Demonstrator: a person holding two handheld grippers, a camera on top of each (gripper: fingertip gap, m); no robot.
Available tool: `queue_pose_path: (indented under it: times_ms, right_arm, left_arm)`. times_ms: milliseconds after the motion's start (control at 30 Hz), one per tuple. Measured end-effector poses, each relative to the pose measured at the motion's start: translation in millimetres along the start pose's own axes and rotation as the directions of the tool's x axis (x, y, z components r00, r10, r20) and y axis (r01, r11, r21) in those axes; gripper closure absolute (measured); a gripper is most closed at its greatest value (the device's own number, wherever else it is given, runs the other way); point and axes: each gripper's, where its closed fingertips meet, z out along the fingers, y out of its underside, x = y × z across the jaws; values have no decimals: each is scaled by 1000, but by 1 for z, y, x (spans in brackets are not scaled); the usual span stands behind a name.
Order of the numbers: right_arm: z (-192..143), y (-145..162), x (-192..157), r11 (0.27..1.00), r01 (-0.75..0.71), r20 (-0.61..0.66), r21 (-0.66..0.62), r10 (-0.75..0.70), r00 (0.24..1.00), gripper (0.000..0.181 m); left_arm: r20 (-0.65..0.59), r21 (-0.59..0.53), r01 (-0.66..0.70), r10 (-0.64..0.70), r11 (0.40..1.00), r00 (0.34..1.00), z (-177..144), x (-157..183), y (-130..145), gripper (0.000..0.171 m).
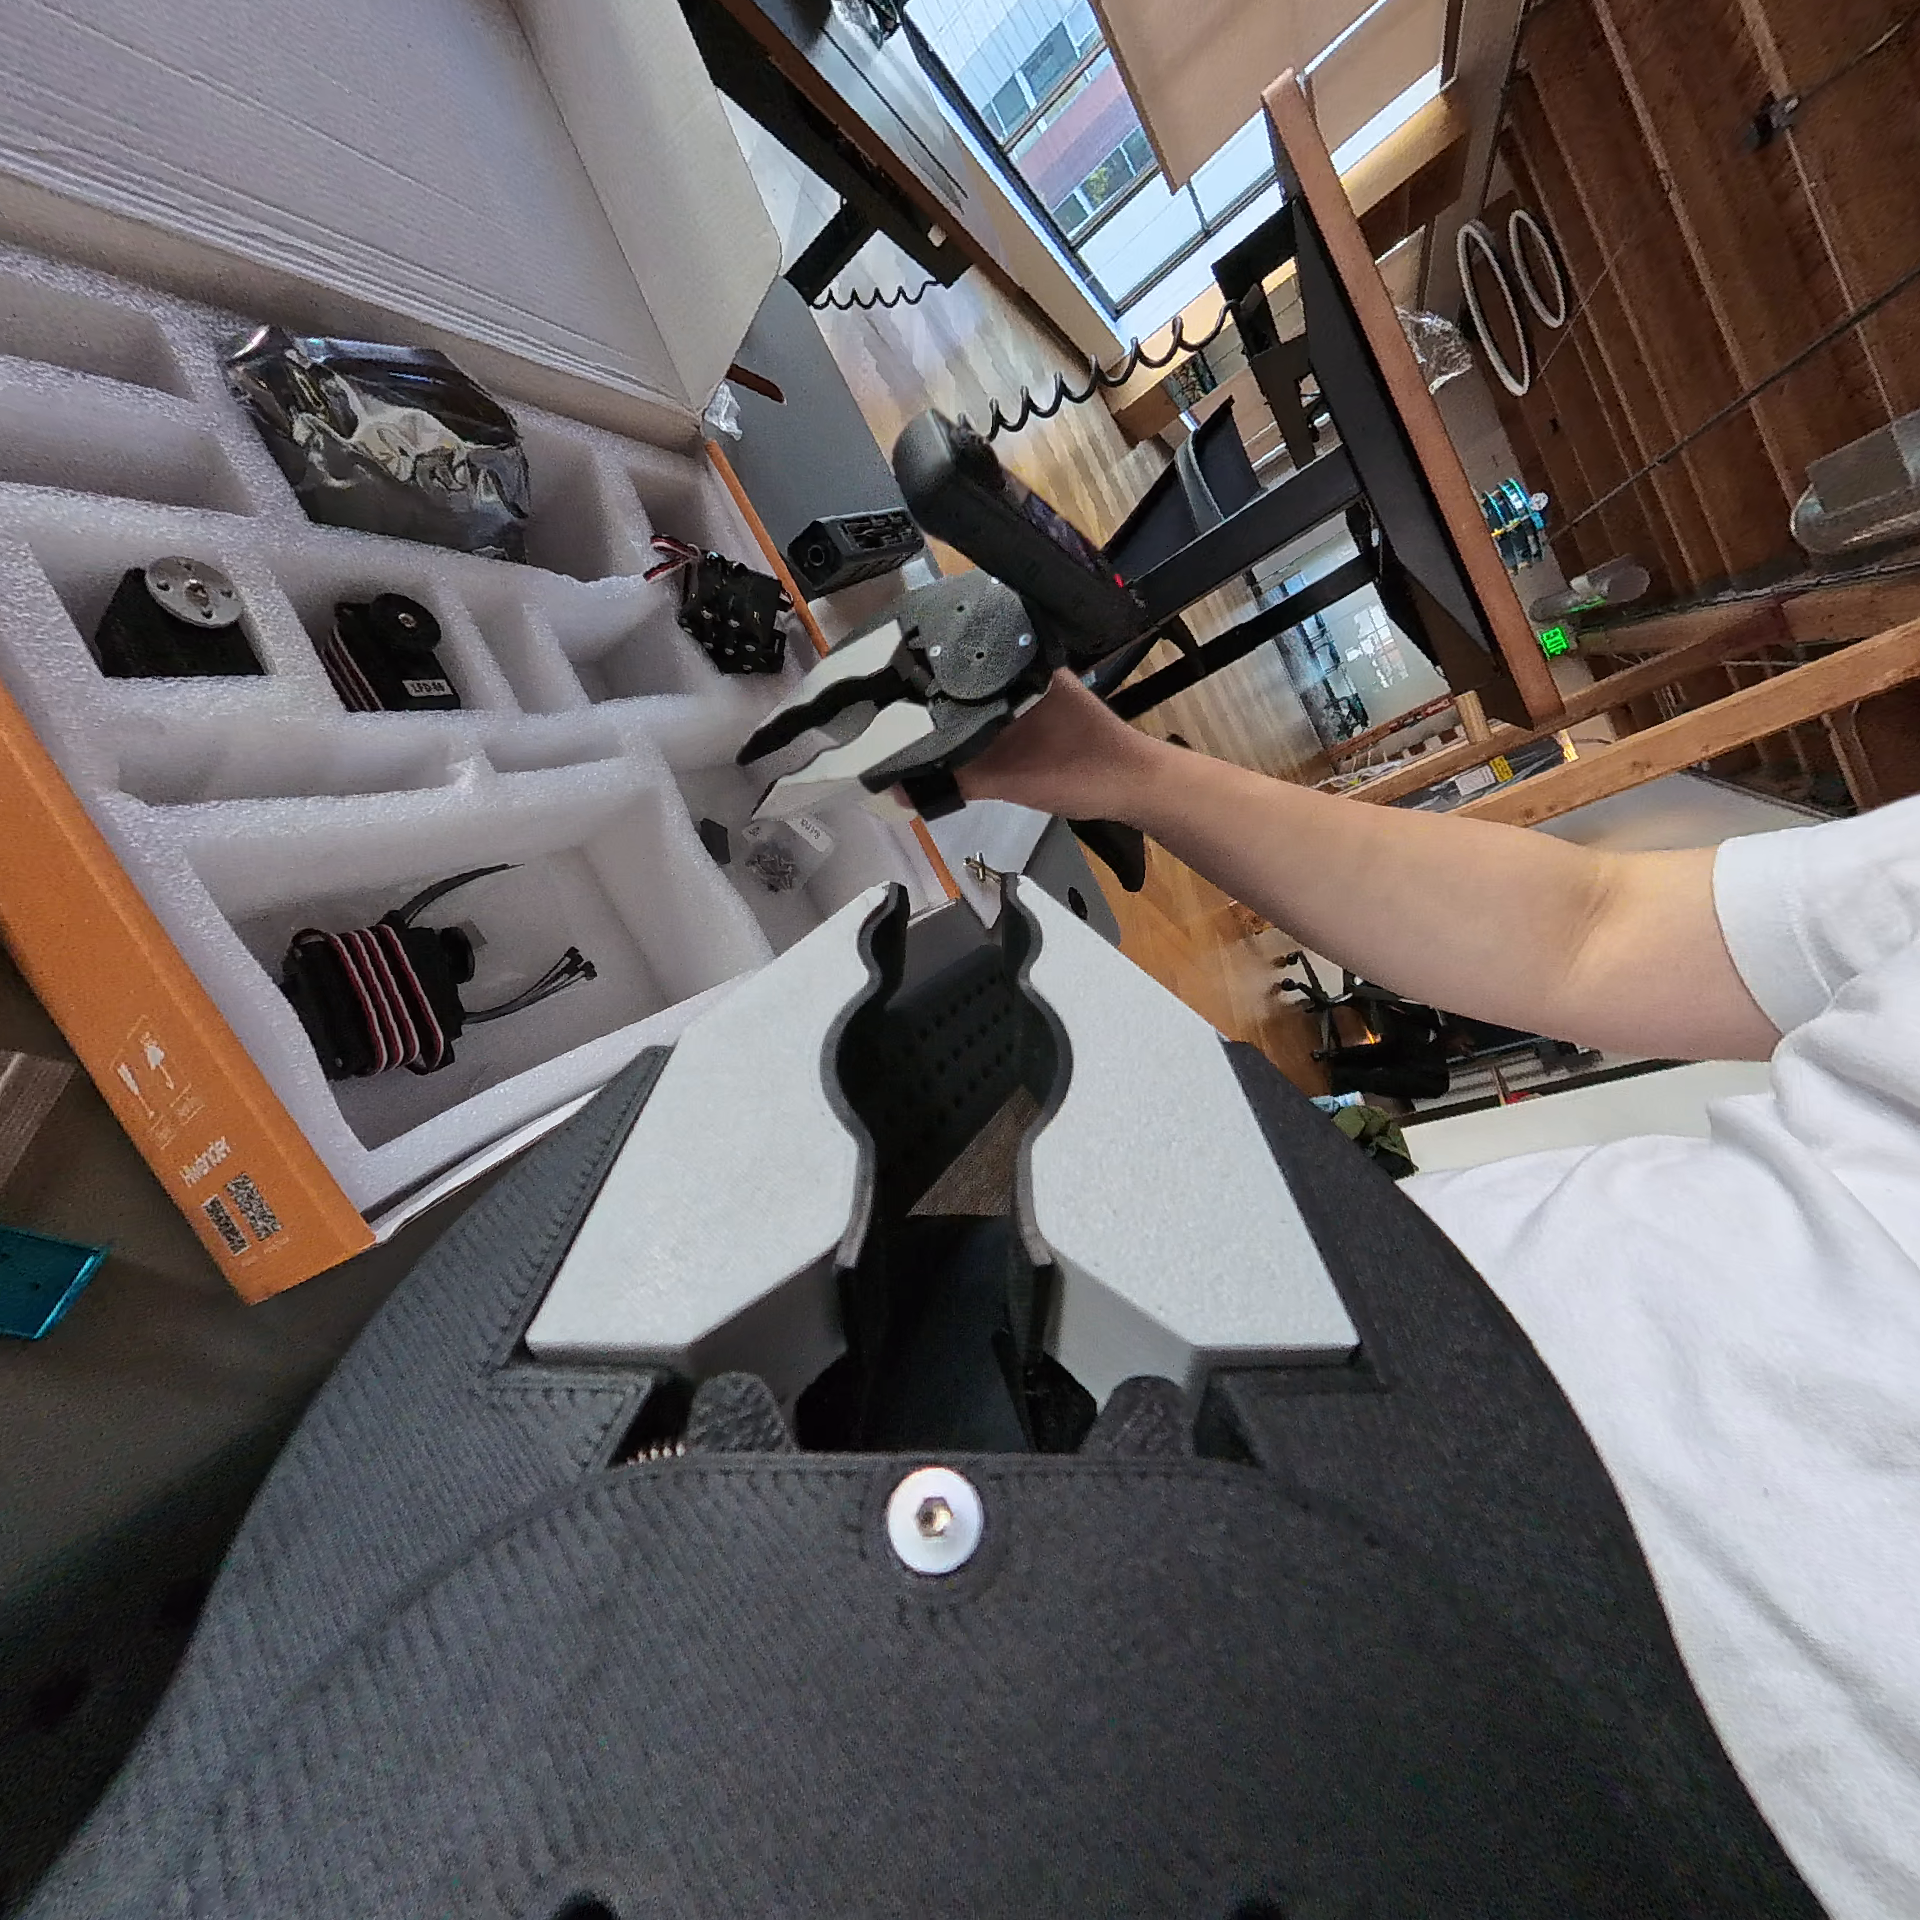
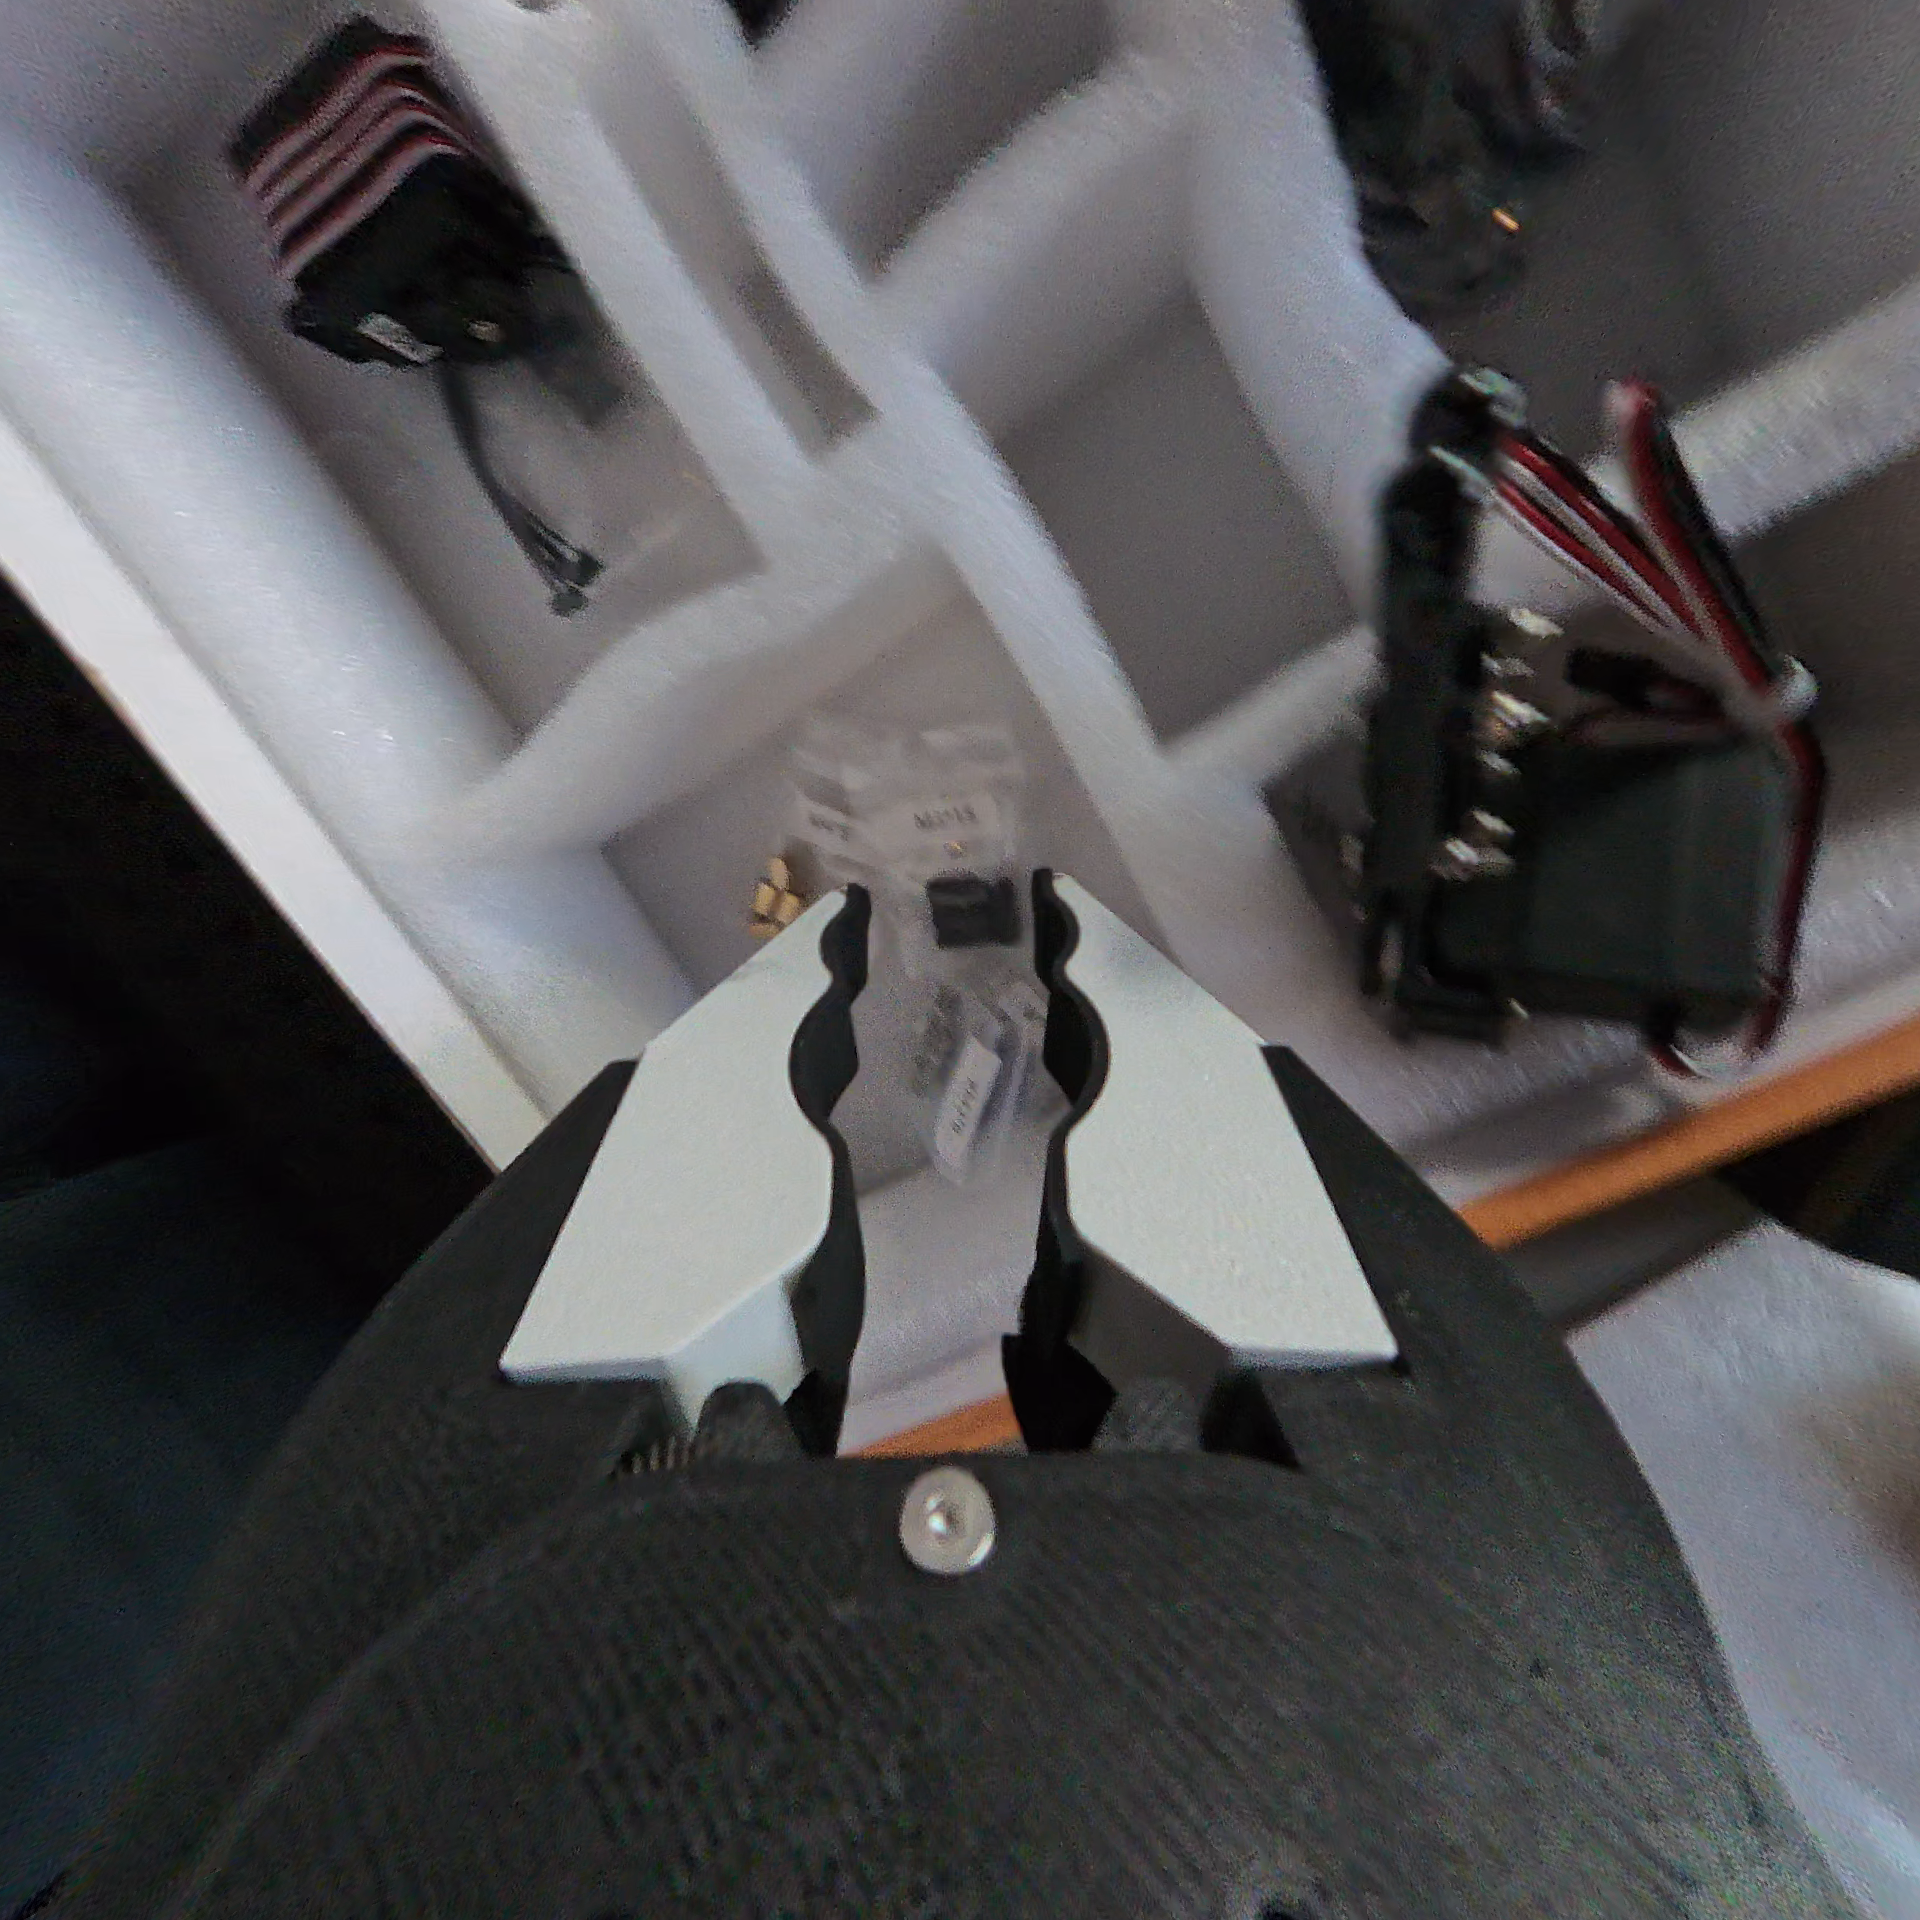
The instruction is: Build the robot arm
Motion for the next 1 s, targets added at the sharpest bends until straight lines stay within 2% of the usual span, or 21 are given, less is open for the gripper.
queue_pose_path:
  times_ms: [67, 133, 267, 367, 467, 667, 767, 833, 900, 1000]
  right_arm:
    - [15, 1, -10, 999, 35, 27, -23, -35, 999, 141]
    - [33, 14, -4, 992, 40, -14, -123, -42, 999, 134]
    - [45, 24, 4, 978, 54, -73, -202, -70, 995, 148]
    - [32, 32, 14, 969, 32, -111, -243, -60, 992, 159]
    - [15, 36, 25, 973, -51, -146, -223, 18, 989, 173]
    - [7, 34, 29, 975, -120, -87, -185, 105, 991, 172]
    - [4, 29, 26, 977, -135, -42, -162, 130, 991, 163]
    - [-3, 29, 31, 980, -141, -55, -142, 134, 989, 163]
    - [-13, 25, 32, 987, -127, -60, -102, 122, 991, 162]
    - [-29, 9, 20, 996, -90, -25, 23, 90, 996, 163]
  left_arm:
    - [1, -1, 4, -4, 1000, 1000, 0, -1, 1, 155]
    - [-1, -1, 13, -13, 1000, 1000, 1, -1, 2, 156]
    - [4, -7, 13, -13, 1000, 1000, 0, -1, 3, 156]
    - [4, 0, 20, -20, 1000, 1000, -3, -2, 4, 156]
    - [0, 13, 34, -34, 999, 999, -7, -4, 4, 156]
    - [-12, 14, 39, -39, 999, 999, -7, -4, 4, 156]
    - [-16, 4, 27, -27, 1000, 1000, -6, -1, 2, 156]
    - [-16, 4, 19, -19, 1000, 1000, -7, 1, 1, 156]
    - [-13, 6, 14, -14, 1000, 1000, -10, 2, 1, 156]
    - [-4, 13, 16, -16, 1000, 1000, -16, 2, 3, 156]
